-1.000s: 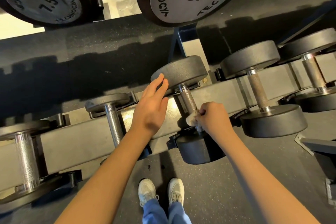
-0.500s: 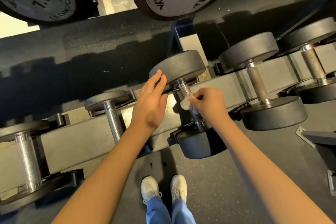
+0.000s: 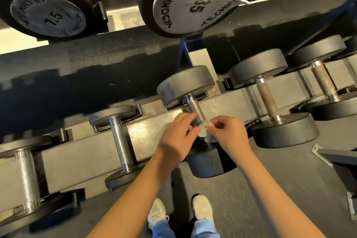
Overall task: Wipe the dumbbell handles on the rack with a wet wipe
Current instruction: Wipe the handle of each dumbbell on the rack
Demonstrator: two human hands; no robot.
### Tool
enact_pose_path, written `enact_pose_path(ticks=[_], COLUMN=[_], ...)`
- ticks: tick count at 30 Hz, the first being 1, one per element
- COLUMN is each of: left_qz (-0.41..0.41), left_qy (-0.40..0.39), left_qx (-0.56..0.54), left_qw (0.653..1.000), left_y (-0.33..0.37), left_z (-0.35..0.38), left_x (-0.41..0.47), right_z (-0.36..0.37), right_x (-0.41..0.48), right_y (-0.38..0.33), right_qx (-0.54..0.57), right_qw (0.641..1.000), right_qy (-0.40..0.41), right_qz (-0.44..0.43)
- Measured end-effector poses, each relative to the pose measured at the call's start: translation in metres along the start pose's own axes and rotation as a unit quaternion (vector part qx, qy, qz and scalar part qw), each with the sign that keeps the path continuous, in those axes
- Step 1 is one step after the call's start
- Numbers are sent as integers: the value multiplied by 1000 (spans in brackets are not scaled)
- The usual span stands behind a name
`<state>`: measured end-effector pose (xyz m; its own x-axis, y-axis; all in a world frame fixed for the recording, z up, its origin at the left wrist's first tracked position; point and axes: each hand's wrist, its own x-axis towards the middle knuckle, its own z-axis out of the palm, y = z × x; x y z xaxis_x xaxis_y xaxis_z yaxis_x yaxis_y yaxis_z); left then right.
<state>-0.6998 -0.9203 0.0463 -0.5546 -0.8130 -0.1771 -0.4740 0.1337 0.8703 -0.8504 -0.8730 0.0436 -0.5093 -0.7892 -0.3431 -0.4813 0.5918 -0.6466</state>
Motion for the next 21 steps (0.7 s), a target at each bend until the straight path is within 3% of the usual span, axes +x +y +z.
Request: enact_pose_path(ticks=[2, 5, 10, 13, 16, 21], left_qz=[-13, -29, -31, -90, -100, -125], left_qy=[-25, 0, 134, 229, 279, 341], left_qx=[-16, -40, -109, -122, -122, -122], left_qw=[999, 999, 985, 962, 947, 924], left_y=[-1, -3, 1, 0, -2, 1], left_z=[14, 29, 43, 39, 33, 36], left_x=[6, 10, 9, 17, 30, 46], right_z=[-3, -9, -18, -21, -15, -12], right_x=[1, 4, 9, 4, -4, -4], right_y=[2, 2, 1, 7, 16, 20], right_qx=[42, 102, 148, 92, -9, 5], right_qw=[999, 994, 983, 991, 997, 998], right_qy=[5, -29, -110, -84, -47, -17], right_qz=[-11, -14, -19, -37, -58, -68])
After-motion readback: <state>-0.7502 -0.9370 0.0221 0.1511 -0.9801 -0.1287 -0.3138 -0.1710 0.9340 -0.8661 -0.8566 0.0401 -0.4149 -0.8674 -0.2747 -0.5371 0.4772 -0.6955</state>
